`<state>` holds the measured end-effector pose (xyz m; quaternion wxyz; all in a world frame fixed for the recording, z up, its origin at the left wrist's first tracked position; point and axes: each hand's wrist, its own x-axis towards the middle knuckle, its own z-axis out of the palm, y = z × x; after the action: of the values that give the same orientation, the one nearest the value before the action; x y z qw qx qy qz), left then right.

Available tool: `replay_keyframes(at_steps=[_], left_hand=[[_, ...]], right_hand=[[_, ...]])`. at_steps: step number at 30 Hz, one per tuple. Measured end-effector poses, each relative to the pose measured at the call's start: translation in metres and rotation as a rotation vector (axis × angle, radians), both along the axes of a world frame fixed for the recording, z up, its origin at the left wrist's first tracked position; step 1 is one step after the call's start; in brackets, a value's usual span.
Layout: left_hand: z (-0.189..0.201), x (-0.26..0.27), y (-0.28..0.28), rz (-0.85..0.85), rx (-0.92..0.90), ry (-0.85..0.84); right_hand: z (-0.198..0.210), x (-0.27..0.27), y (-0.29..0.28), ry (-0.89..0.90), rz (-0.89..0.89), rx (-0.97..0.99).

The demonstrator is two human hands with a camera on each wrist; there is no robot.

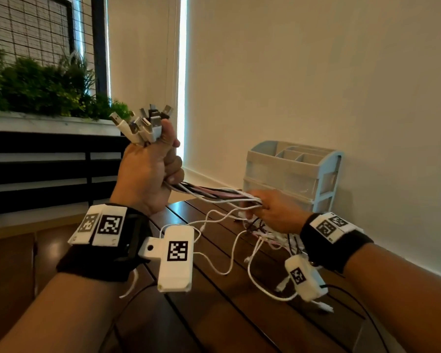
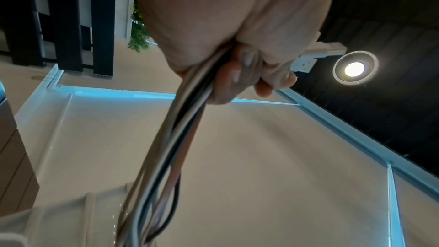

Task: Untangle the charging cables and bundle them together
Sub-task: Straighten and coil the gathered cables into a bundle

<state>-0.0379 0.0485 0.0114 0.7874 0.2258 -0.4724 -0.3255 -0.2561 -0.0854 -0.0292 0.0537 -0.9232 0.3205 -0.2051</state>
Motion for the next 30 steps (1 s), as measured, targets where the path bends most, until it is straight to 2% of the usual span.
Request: replay_keyframes(at_steps=[2, 6, 7, 9, 11, 13, 15, 19, 21, 22, 24, 30], left_hand=[[-0.001, 0.003, 0.0, 0.015, 0.001, -0.013], [0.0, 0.008, 0.002, 0.07, 0.003, 0.002], [0.001, 0.008, 0.002, 0.086, -0.005, 0.002], [0.0, 0.003, -0.001, 0.117, -0.029, 0.02], [-0.006, -0.004, -0.008, 0.141, -0.044, 0.042], [-0.013, -0.012, -0.015, 0.141, -0.061, 0.031], [-0.018, -0.02, -0.017, 0.132, -0.058, 0.005], [-0.021, -0.036, -0.019, 0.088, -0.079, 0.005], [-0.023, -0.04, -0.021, 0.064, -0.047, 0.023], [-0.024, -0.041, -0.022, 0.033, -0.027, 0.04], [-0.025, -0.036, -0.021, -0.04, 0.011, 0.049], [-0.016, -0.013, -0.008, -0.069, 0.074, -0.174]], right_hand=[[0.007, -0.01, -0.01, 0.072, -0.053, -0.061], [0.04, -0.016, -0.021, 0.203, -0.206, -0.5], [0.046, -0.016, -0.019, 0.265, -0.255, -0.485], [0.045, -0.012, -0.015, 0.453, -0.313, -0.272], [0.043, -0.003, 0.0, 0.593, -0.25, -0.127], [0.046, 0.006, 0.021, 0.464, -0.07, 0.014], [0.049, 0.02, 0.043, 0.201, 0.112, 0.19], [0.028, 0.065, 0.07, -0.151, 0.286, 0.27], [0.012, 0.079, 0.069, -0.274, 0.303, 0.275], [0.007, 0.08, 0.065, -0.276, 0.28, 0.255], [-0.001, 0.076, 0.052, -0.166, 0.212, 0.14], [-0.013, 0.032, 0.007, -0.011, 0.067, -0.047]])
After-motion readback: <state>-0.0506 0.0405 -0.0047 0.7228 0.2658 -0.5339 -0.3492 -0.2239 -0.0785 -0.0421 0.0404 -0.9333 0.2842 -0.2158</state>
